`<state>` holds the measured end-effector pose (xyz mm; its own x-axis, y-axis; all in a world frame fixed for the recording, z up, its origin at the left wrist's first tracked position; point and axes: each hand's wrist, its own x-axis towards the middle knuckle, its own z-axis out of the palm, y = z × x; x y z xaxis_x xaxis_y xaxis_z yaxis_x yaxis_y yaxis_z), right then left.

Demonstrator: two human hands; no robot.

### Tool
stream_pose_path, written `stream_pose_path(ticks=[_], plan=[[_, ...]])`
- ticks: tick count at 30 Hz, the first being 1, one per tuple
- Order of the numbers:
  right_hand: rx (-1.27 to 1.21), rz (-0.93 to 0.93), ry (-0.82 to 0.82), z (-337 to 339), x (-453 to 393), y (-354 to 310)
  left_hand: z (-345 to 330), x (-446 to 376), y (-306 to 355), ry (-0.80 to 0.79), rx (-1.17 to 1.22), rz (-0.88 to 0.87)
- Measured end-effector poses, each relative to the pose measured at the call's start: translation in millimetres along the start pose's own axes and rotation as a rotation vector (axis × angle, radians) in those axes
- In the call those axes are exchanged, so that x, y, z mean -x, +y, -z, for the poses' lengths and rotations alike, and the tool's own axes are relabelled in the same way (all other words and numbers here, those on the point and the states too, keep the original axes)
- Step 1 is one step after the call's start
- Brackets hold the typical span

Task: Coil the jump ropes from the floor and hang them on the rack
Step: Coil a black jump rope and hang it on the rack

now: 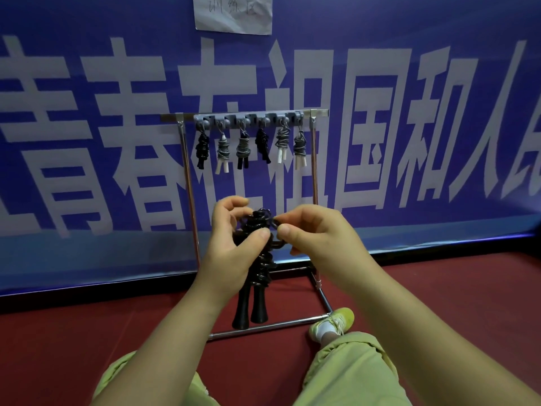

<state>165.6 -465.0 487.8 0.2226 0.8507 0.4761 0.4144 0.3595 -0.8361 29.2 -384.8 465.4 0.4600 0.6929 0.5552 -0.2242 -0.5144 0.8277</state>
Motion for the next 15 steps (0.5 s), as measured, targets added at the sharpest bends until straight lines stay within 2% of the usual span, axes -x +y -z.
stream_pose_path(ticks=[7,11,15], plan=[[0.011,-0.043,0.06,-1.8,-4.0,3.9,-4.6,-0.9,-1.4,0.016,0.082,-0.024],[-0.063,0.011,0.038,-0.9,-0.2,-0.6,-7.1,-1.9,1.5,0.004,0.134,-0.022],[-0.096,0.053,0.115,-2.3,1.6,0.7,-10.3,-2.3,2.3,-0.034,0.204,0.05]])
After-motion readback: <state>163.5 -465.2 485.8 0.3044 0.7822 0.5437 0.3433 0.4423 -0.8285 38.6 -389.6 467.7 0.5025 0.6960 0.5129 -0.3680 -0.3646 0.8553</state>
